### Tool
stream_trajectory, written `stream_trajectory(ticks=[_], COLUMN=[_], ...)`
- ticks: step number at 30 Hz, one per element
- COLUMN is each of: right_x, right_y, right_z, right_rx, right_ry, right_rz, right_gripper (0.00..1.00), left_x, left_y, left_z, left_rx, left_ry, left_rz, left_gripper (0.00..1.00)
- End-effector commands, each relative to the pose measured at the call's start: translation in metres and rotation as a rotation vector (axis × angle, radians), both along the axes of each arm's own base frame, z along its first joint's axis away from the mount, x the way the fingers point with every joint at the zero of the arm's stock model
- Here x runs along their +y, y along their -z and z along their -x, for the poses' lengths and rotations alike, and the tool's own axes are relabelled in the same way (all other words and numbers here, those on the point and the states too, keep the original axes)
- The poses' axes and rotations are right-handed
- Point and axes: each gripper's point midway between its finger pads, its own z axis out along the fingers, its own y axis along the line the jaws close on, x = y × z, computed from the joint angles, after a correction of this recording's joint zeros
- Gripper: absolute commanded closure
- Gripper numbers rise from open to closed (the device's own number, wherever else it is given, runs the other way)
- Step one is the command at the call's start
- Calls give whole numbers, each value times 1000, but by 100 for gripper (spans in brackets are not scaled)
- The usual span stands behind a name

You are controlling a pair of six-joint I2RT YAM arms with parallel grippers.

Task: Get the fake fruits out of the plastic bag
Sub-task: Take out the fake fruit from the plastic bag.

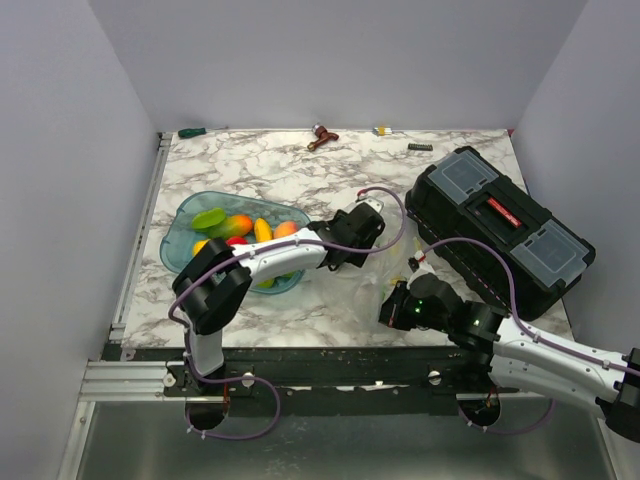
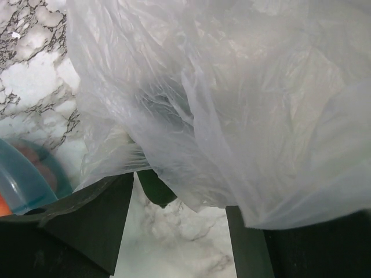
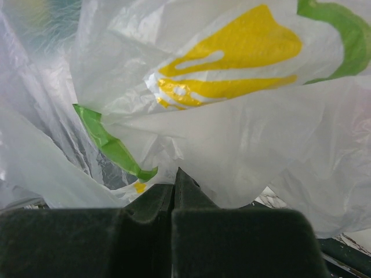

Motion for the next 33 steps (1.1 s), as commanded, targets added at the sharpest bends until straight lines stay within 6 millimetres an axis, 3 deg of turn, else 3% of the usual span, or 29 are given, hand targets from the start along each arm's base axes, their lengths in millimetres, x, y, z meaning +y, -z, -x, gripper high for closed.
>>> stream_trajectory(ticks=[1, 9, 12, 19, 25, 33], right_x=[0, 0, 2, -1, -5, -12], right_y=[-4, -1, -2, -4, -6, -11], right_z=[1, 1, 1, 0, -1, -6], right_rx=[-10, -4, -5, -11, -21, -45], right_ry=[-14, -12, -11, -6, 8, 40], right_rz=[-2, 3, -10, -2, 6, 24], right_gripper=[99, 99, 99, 99, 99, 99], left_x=[2, -5, -12, -16, -21, -27], left_y=[13, 36, 34, 17, -6, -23], left_z=[-19, -29, -28, -19, 15, 79], left_rx=[-30, 21, 30, 35, 105, 277], left_ry=[-8, -4, 12, 53, 151, 309], left_rz=[-66, -39, -12, 48, 168, 363], left_gripper=[37, 42, 51, 82, 94, 97])
